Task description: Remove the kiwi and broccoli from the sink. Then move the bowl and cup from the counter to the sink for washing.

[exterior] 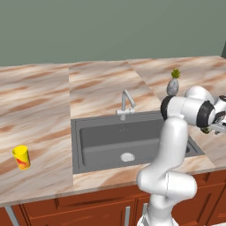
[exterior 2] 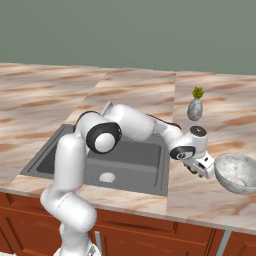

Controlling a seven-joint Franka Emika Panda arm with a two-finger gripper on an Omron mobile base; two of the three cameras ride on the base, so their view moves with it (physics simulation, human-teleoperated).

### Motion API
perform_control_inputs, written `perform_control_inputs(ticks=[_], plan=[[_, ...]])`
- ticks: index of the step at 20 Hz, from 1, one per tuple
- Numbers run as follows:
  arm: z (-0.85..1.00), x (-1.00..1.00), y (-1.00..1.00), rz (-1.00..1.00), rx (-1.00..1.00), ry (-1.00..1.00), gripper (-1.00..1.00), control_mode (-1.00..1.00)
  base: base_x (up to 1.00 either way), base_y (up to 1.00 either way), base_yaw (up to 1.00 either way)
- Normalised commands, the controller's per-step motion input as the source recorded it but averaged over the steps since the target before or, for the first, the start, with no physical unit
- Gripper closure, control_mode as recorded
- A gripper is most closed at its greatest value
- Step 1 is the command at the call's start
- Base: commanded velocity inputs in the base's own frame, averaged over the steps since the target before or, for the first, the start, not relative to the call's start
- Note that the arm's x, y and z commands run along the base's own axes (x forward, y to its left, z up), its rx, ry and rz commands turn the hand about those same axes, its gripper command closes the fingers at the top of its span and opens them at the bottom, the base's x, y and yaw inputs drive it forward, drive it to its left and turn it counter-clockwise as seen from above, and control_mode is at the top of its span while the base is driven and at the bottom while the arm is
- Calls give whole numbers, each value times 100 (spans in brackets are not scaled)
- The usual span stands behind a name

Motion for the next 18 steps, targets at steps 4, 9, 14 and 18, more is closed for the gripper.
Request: perform_control_inputs(ticks=[4, 9, 14, 18], plan=[[10, -2, 16, 0, 0, -15, -100, -100, 0, 0, 0], [19, 0, 16, 0, -2, -9, -100, -100, 0, 0, 0], [27, -1, 4, -2, -6, -1, -100, -100, 0, 0, 0], [35, -1, 0, -3, -11, 4, -100, -100, 0, 0, 0]])
